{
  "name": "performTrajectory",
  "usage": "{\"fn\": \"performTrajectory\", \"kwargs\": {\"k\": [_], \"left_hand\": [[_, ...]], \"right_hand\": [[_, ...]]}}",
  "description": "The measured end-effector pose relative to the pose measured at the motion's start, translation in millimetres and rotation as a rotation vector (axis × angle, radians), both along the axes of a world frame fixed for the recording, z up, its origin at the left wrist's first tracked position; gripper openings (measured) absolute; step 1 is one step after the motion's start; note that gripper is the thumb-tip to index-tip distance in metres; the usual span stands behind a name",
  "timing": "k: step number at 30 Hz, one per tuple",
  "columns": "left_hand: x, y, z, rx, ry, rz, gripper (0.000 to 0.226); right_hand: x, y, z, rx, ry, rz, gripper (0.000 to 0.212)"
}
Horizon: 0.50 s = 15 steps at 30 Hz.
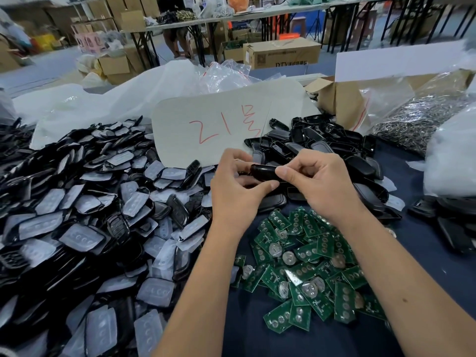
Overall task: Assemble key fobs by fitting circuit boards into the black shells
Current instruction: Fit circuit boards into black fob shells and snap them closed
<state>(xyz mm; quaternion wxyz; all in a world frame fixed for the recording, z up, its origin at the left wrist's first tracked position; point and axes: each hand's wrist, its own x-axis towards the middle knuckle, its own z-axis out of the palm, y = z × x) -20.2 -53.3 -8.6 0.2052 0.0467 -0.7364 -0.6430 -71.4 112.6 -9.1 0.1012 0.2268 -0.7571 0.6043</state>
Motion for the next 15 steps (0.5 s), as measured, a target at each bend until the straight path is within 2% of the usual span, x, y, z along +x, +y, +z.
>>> {"fn": "performTrajectory", "kwargs": {"k": [3, 11, 15], "left_hand": [[1, 5, 3, -0.052, 0.061, 0.052, 0.046], [7, 39, 19, -0.142, 0.024, 0.017, 0.045], [-1, 88, 20, -0.037, -0.103, -0.026, 0.042]], "right_hand": [[1, 1, 1, -0.016, 0.008, -0.029, 0.013], [17, 41, 12, -0.045, -0.152, -0.046, 0.017], [27, 80, 19, -0.006, -0.169, -0.2, 0.024]]}}
